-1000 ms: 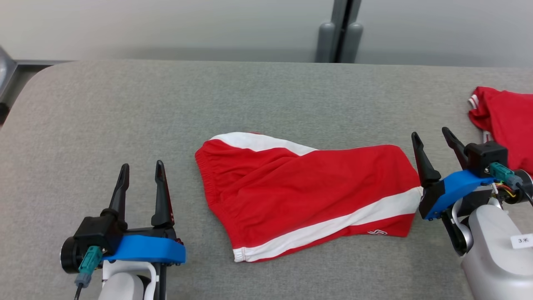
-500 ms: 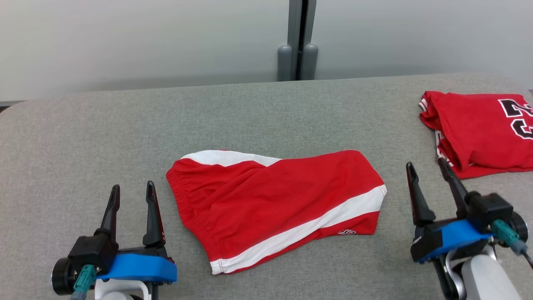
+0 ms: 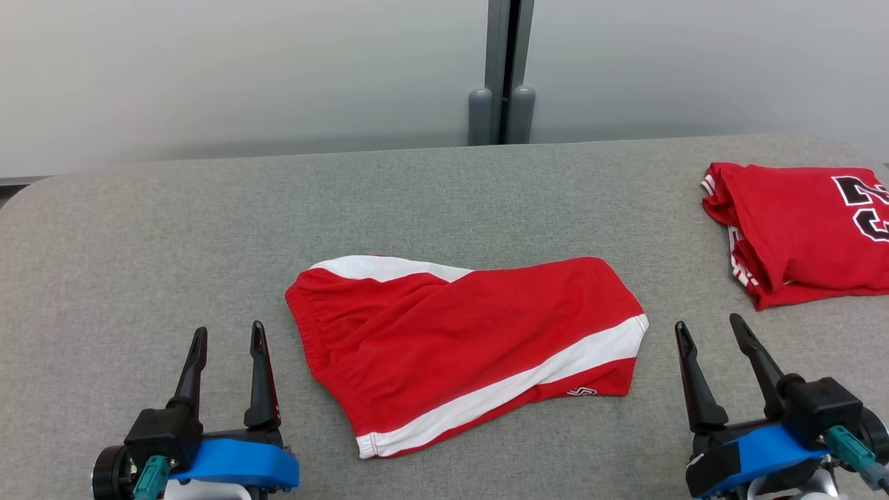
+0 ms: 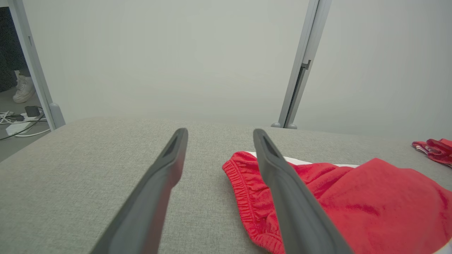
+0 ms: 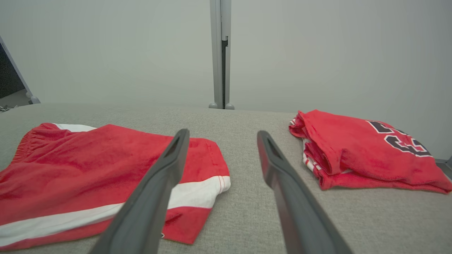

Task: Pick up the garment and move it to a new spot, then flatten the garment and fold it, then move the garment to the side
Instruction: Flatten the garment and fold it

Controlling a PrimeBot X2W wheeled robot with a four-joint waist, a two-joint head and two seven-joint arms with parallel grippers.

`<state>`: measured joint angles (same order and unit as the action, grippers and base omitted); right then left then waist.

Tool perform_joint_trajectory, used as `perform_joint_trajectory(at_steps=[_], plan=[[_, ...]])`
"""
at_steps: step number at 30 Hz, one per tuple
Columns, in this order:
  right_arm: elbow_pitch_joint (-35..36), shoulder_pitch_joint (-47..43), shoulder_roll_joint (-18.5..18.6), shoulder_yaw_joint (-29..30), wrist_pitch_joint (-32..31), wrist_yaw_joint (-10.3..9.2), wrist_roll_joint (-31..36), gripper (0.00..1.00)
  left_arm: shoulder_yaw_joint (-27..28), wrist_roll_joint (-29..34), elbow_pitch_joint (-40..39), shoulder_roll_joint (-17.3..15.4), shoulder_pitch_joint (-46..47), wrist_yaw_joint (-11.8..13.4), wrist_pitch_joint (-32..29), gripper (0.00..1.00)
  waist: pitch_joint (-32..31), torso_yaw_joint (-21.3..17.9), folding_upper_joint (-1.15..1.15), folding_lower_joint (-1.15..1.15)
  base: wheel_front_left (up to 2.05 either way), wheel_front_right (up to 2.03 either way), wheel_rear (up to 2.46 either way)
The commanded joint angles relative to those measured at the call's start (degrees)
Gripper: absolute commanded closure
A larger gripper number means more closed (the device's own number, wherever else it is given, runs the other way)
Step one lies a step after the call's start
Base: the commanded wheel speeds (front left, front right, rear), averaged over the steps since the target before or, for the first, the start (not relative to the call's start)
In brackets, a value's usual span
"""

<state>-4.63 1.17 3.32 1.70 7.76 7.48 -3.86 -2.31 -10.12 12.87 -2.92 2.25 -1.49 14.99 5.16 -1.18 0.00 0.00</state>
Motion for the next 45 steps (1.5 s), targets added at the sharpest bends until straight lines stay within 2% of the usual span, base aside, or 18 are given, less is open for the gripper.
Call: perform_joint_trajectory(at_steps=[1, 5, 10, 21, 31, 45], plan=[[0.5, -0.9, -0.2, 0.2, -0.4, 0.02, 0.3, 0.0, 0.2, 0.1, 0.1, 0.1, -0.2, 0.2, 0.3, 0.0, 0.0, 0.1, 0.0, 0.0, 0.0, 0.0, 0.0], [1.3, -1.2, -0.3, 0.6, -1.2, 0.03, 0.3, 0.0, -0.2, 0.6, 0.4, 0.1, 0.2, 0.1, 0.3, 0.0, 0.0, 0.4, 0.0, 0.0, 0.0, 0.0, 0.0], [-0.6, -0.3, -0.2, 1.9, -2.3, 0.03, 0.9, 0.0, -3.6, 1.3, 1.8, 0.1, 0.7, -1.7, 0.3, 0.0, 0.4, 1.0, 0.0, 0.0, 0.0, 0.0, 0.0], [-11.6, 6.2, 2.9, 3.7, -0.8, 0.02, 1.1, 0.0, -14.5, 2.8, 6.8, -0.1, -0.6, -5.1, -1.7, 0.0, 3.1, 2.7, 0.0, 0.0, 0.0, 0.0, 0.0], [-23.2, 13.9, 3.8, 1.8, 1.2, 0.03, 1.3, 0.0, -19.8, 1.3, 9.0, -1.6, -1.9, -5.8, -2.5, 0.0, 5.3, 3.4, 0.0, 0.0, 0.0, 0.0, 0.0], [-36.6, 20.7, 4.5, -1.4, 4.5, 0.02, -0.4, 0.0, -23.9, 0.0, 9.4, -1.3, 1.2, -6.0, -2.5, 0.0, 7.3, 4.7, 0.0, 0.0, 0.0, 0.0, 0.0]])
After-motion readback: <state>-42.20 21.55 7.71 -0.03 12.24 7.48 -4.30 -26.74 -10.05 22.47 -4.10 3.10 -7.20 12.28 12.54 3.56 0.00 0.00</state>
